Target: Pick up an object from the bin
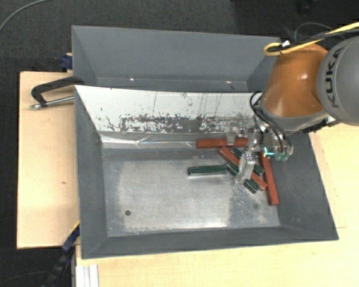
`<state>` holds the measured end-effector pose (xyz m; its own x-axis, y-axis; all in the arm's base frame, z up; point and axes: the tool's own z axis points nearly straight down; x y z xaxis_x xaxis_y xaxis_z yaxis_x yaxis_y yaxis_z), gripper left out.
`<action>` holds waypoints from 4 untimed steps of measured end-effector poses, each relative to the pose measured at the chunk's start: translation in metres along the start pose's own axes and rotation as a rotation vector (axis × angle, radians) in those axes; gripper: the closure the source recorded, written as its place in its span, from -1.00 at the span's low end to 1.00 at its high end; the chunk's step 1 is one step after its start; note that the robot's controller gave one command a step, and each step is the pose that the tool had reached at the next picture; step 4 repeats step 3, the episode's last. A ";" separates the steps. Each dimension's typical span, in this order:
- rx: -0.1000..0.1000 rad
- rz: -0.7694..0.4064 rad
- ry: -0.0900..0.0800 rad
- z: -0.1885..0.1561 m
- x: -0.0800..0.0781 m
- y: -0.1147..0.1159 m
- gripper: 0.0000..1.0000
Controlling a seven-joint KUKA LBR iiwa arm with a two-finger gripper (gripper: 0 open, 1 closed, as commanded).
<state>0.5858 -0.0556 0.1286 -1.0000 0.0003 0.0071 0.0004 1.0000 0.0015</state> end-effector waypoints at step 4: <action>0.003 -0.131 -0.020 -0.119 0.007 0.011 1.00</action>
Offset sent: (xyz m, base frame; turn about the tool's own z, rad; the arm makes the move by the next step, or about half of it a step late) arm -0.0029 0.0300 -0.0586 -0.0703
